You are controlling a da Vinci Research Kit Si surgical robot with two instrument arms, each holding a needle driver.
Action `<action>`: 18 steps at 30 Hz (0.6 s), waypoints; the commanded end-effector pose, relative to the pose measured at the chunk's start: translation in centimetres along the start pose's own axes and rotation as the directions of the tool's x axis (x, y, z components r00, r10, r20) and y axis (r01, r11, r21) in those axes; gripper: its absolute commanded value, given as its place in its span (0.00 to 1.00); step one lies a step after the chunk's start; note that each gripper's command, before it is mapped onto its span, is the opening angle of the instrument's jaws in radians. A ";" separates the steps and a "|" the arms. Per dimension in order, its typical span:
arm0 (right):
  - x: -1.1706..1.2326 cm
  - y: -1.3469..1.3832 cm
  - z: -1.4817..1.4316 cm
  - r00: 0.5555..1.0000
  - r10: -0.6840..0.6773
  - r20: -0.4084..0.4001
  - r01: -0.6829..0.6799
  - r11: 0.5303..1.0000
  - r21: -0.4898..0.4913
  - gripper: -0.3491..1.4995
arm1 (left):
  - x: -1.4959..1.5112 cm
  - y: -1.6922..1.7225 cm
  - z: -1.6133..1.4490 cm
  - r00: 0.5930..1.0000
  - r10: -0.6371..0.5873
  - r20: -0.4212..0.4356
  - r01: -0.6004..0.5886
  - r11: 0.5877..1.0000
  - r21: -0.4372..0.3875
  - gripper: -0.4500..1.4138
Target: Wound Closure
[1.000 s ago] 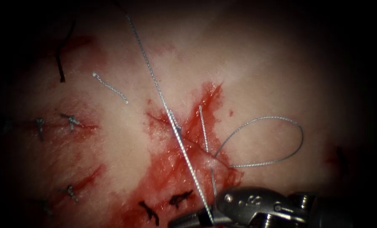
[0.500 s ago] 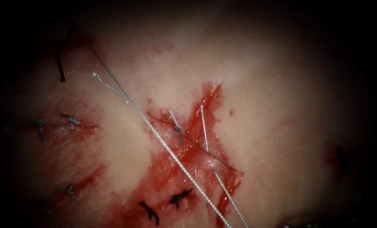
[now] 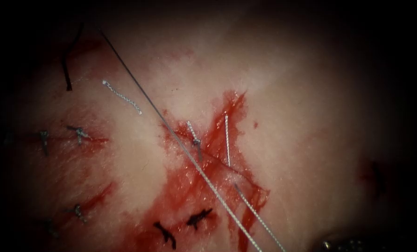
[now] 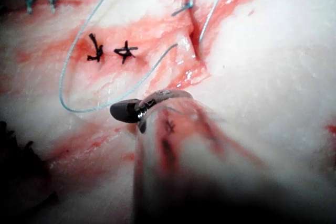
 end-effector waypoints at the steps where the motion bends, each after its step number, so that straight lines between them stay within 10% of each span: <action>1: 0.26 0.14 0.09 0.994 -0.077 -0.079 0.075 0.997 -0.024 0.00 | -0.09 0.03 0.11 0.999 -0.032 0.022 0.033 0.999 -0.035 0.00; 9: 1.06 0.46 -0.28 0.894 -0.254 -0.368 0.085 0.904 -0.420 0.22 | -0.67 0.76 0.57 0.956 -0.149 0.254 0.227 0.921 -0.317 0.00; 12: 1.12 0.59 -0.51 0.876 -0.248 -0.414 0.023 0.878 -0.478 0.00 | -0.90 1.13 0.74 0.926 -0.143 0.350 0.285 0.872 -0.398 0.00; 18: 0.90 0.67 -0.59 0.911 -0.090 -0.401 -0.042 0.951 -0.308 0.00 | -1.18 1.45 0.81 0.883 -0.113 0.456 0.347 0.813 -0.469 0.00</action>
